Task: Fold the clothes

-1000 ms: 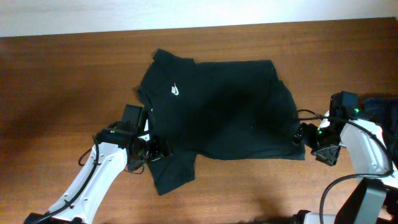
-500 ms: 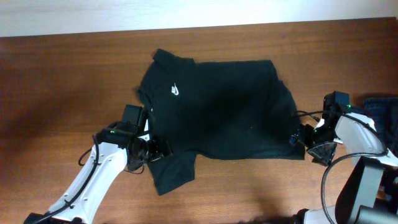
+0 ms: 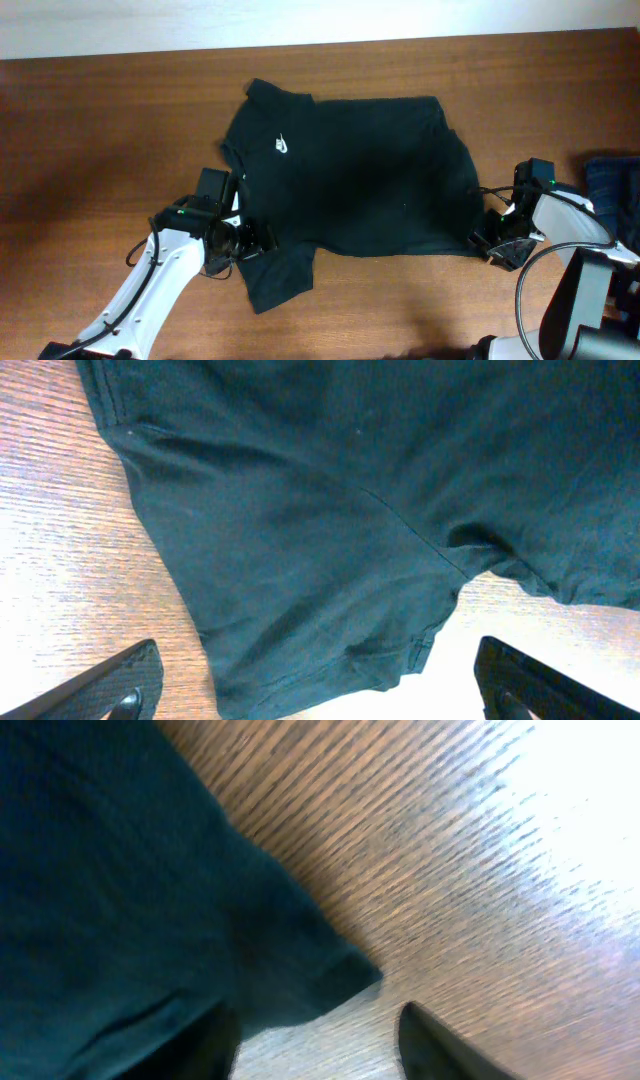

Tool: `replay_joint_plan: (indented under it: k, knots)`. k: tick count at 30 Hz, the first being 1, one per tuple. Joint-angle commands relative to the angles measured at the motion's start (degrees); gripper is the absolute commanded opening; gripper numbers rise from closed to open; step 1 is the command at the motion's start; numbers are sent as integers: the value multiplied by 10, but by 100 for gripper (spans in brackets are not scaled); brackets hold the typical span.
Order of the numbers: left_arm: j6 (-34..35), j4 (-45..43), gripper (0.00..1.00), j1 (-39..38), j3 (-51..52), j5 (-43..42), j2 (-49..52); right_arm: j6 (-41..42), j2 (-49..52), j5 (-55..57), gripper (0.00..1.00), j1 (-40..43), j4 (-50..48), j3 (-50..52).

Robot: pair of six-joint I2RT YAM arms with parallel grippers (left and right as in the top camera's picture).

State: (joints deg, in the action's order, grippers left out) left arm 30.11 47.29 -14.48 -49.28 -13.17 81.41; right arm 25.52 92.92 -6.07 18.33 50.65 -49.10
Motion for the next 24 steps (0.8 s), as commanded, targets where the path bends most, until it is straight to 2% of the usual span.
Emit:
replay_joint_plan:
  k: [1,3,6,8,12,15,20,24]
  knots:
    - [7,-1,99,1,4,-8,3,5,3,7,52,-4,-1,3]
    - [7,-1,99,1,4,-8,3,5,3,7,49,-4,-1,3]
    - [7,-1,99,1,4,-8,3,5,3,7,36,-4,0,3]
    - [7,-1,99,1,4,-8,3,5,3,7,35,-4,1,3]
    - [7,-1,99,1,4,-8,3,5,3,7,40,-4,0,3]
    - [7,-1,99,1,4,-8,3,5,3,7,41,-4,-10,5]
    - [7,0,99,1,4,-8,3,21,3,7,56,-4,-29,18]
    - [7,1,99,1,4,-6,3,27,3,7,56,-4,-44,31]
